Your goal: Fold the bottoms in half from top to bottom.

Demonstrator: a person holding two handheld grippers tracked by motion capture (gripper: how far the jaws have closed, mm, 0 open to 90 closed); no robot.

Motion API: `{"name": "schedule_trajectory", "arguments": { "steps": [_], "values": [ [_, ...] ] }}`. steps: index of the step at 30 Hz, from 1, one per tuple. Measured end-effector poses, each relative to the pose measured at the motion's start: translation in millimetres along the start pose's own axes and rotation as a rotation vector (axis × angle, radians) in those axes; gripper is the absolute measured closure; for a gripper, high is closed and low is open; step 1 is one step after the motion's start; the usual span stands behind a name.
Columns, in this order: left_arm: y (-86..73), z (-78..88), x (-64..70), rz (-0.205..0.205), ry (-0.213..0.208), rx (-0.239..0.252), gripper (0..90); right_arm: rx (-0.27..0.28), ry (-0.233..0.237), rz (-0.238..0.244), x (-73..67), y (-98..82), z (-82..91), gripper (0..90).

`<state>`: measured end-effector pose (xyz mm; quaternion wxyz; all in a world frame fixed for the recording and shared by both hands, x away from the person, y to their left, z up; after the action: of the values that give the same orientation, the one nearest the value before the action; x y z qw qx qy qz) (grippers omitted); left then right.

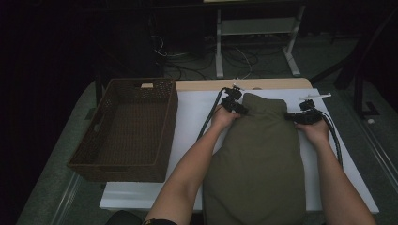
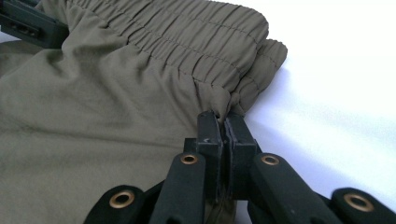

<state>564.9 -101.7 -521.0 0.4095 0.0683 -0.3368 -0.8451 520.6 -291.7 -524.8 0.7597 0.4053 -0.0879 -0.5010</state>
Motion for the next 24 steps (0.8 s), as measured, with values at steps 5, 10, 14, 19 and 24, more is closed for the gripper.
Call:
{"name": "schedule_trajectory", "arguments": {
  "steps": [5,10,14,19,24],
  "values": [
    [-2.1,2.0,-0.2,-0.007,0.005,0.036,83.3,0.002,0.001,0.001,-1.2,0.6,-0.3,85.8],
    [-6.0,14.7,-7.7,-0.006,0.017,0.076,84.0,0.010,0.025,0.005,-8.3,3.9,-2.3,86.1],
    [-7.3,27.2,-19.3,-0.007,0.032,0.103,84.0,0.008,0.050,0.028,-19.6,10.5,-10.0,86.3],
    [-2.7,34.6,-31.4,-0.031,0.062,0.122,84.0,0.038,0.064,0.040,-26.5,21.4,-14.7,86.6],
    [21.0,38.1,-39.4,-0.061,0.088,0.162,83.9,0.083,0.078,0.023,-21.5,41.4,-10.9,87.0]
  ]
}}
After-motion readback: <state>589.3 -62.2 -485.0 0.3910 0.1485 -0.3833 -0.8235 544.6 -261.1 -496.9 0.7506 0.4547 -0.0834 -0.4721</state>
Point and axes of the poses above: each handheld gripper's, and its own axes: z roughly backward along the jaws, y roughly out of its top, x roughly to its right, the point moved 10 cm from there along -z, roughly forward along the jaws, and after that the axes turned 8 degrees about y, right-handed, at the moved point
